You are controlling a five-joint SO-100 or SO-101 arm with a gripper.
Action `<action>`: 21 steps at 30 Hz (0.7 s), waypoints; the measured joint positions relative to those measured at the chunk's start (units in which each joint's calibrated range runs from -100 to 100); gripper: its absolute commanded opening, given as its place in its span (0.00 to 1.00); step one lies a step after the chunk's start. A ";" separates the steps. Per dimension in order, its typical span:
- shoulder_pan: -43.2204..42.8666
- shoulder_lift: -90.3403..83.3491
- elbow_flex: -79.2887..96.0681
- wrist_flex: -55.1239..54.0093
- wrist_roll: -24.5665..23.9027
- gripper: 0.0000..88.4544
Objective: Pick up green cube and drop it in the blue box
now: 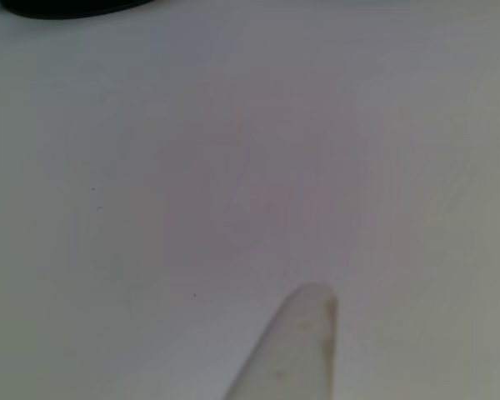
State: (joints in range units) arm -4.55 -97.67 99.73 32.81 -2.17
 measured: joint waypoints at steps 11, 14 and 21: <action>1.00 0.00 0.00 0.00 0.00 0.14; 1.07 0.00 0.00 0.00 0.00 0.10; 1.07 0.00 0.00 0.00 0.00 0.02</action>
